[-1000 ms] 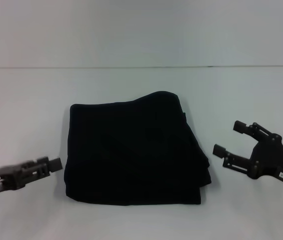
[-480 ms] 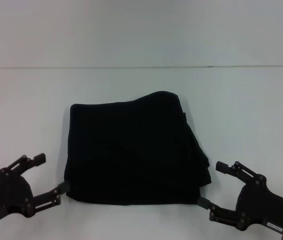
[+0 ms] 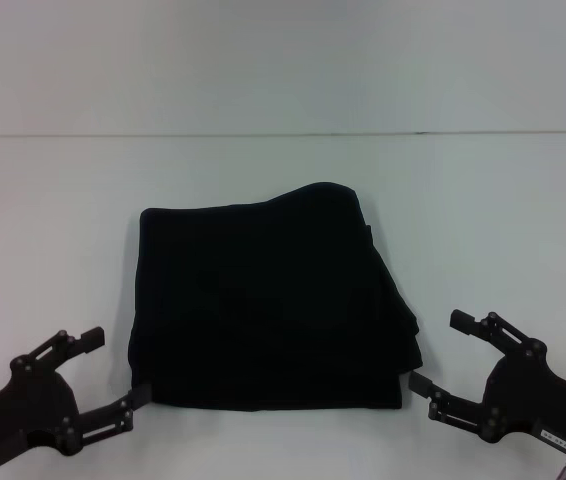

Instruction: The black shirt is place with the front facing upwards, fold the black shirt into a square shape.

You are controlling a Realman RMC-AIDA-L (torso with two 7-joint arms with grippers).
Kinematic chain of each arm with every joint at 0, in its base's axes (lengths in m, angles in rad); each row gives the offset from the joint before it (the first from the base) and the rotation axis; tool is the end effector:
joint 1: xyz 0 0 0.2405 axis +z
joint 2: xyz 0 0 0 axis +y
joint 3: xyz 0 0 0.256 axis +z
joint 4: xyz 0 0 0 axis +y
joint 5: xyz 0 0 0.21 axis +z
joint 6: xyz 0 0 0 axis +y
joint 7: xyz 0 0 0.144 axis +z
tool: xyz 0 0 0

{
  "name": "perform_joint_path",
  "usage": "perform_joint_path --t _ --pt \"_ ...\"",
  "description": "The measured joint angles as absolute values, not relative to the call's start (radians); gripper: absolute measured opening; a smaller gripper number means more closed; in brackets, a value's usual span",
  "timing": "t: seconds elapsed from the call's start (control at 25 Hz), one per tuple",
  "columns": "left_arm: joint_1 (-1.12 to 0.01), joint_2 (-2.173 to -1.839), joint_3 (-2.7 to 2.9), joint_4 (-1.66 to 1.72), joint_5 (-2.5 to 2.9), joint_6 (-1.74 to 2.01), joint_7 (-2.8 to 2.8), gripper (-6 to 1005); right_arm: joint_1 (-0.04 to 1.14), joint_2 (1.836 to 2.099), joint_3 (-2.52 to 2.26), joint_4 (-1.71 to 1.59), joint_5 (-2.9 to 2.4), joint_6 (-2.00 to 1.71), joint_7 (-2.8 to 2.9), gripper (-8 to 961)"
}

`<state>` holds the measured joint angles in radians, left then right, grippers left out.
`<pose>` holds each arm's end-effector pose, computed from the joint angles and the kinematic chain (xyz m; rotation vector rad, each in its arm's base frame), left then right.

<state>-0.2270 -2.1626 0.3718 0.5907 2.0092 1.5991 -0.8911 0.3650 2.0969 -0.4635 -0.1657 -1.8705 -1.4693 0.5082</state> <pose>-0.3469 0.2286 -0.0066 -2.3660 -0.5567 -0.7126 0.3178 0.2502 -0.0593 -2.3954 0.3341 0.7802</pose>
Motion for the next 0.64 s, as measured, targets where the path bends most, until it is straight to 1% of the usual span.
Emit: perform_joint_path --t 0.64 --pt "-0.227 -2.164 0.368 0.577 2.021 1.599 -0.891 934 0.372 2.097 -0.462 -0.166 -1.87 -1.463 0.508 946"
